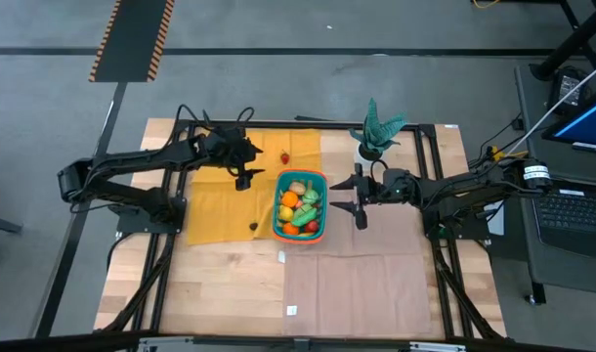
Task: Pick and placing Produce into tupperware
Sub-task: Put the strawberry into the basket
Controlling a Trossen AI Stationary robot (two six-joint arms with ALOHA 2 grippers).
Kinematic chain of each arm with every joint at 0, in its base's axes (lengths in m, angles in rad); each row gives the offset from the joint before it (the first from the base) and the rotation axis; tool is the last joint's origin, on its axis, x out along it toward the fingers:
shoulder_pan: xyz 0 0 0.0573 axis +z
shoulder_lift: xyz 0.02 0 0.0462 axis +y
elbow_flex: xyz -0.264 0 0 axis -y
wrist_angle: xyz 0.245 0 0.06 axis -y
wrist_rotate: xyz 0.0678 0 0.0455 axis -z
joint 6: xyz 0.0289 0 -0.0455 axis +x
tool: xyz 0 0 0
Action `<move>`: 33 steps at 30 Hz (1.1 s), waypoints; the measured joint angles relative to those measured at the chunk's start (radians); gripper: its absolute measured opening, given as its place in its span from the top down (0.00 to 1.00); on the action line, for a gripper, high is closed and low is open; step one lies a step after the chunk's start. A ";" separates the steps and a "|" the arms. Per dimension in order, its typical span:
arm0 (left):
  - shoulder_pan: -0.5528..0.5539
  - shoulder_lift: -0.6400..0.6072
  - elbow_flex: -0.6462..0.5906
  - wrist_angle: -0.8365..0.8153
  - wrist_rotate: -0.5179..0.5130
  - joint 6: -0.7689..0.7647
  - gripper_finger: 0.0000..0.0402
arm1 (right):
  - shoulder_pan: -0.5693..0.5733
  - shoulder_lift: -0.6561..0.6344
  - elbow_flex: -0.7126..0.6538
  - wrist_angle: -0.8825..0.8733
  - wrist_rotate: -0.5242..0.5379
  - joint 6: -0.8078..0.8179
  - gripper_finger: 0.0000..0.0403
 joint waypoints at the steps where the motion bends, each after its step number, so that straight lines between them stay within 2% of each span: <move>1: 0.010 0.006 0.000 0.003 0.001 0.000 0.32 | 0.000 0.000 0.000 0.004 0.000 -0.019 0.44; 5: 0.050 0.037 0.000 0.013 0.001 0.000 0.32 | -0.006 0.000 0.000 0.029 0.017 -0.075 0.44; 14: 0.071 0.094 0.000 0.055 0.023 -0.076 0.32 | -0.052 0.000 0.000 0.055 0.234 -0.099 0.44; 18: 0.069 0.096 0.000 0.099 0.023 -0.046 0.32 | -0.078 0.000 0.000 0.055 0.240 -0.093 0.44; 23: 0.062 0.096 0.034 0.096 0.024 -0.006 0.32 | -0.100 0.000 0.000 0.085 0.240 0.046 0.44; 26: 0.062 0.104 0.088 0.073 0.030 -0.007 0.32 | -0.105 0.000 0.000 0.135 0.238 0.137 0.44; 29: 0.073 0.129 0.160 0.069 0.081 -0.002 0.32 | -0.105 0.000 0.000 0.163 0.238 0.165 0.44; 33: 0.100 0.228 0.254 0.000 0.125 0.000 0.32 | -0.105 0.000 0.000 0.159 0.237 0.166 0.44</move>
